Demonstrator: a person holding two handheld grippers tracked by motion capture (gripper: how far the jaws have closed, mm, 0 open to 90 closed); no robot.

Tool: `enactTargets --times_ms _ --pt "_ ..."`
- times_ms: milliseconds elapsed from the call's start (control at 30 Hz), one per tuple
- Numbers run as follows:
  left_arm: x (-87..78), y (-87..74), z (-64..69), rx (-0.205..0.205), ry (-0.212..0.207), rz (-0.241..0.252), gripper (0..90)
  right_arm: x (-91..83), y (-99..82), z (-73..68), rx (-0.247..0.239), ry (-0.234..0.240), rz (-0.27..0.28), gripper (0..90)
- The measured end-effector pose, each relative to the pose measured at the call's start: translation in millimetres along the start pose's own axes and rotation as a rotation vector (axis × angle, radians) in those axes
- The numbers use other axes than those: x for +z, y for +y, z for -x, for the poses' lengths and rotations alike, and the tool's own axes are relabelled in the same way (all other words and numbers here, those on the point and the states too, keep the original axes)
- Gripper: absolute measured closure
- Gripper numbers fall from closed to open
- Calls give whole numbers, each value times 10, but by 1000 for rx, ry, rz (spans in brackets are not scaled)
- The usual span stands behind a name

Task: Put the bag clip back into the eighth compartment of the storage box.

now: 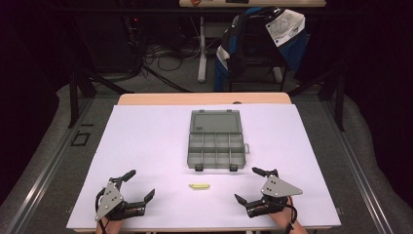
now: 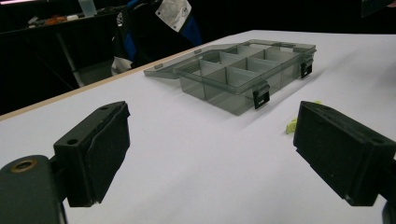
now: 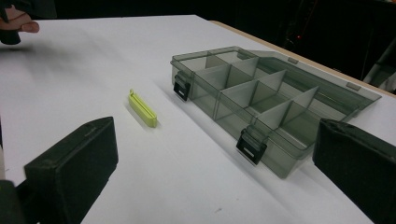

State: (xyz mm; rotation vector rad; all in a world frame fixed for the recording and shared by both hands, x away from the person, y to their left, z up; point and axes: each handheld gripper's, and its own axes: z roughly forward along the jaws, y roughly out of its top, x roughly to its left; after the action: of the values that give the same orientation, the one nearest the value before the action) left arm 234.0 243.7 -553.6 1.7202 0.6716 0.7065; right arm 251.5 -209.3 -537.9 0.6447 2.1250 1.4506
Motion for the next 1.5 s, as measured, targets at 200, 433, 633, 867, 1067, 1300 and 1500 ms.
enactTargets --times_ms 200,433,633,867,1067,1300,1500 --pt "-1 0 0 -1 -1 1 108 91 76 17 -3 28 -14 0" --pt "-2 0 -3 0 2 -2 108 254 168 12 -9 78 -62 0" --pt "-7 1 -2 1 2 1 108 388 226 -26 -22 111 -111 0" --pt "-12 1 -4 1 4 4 107 514 265 -66 -30 151 -159 0" --pt "-15 2 -7 0 6 4 108 629 329 -106 -44 193 -193 0" --pt "-14 2 -10 0 4 5 107 759 387 -157 -59 235 -237 0" --pt "-10 2 -7 -1 4 6 108 870 430 -195 -80 263 -284 0"
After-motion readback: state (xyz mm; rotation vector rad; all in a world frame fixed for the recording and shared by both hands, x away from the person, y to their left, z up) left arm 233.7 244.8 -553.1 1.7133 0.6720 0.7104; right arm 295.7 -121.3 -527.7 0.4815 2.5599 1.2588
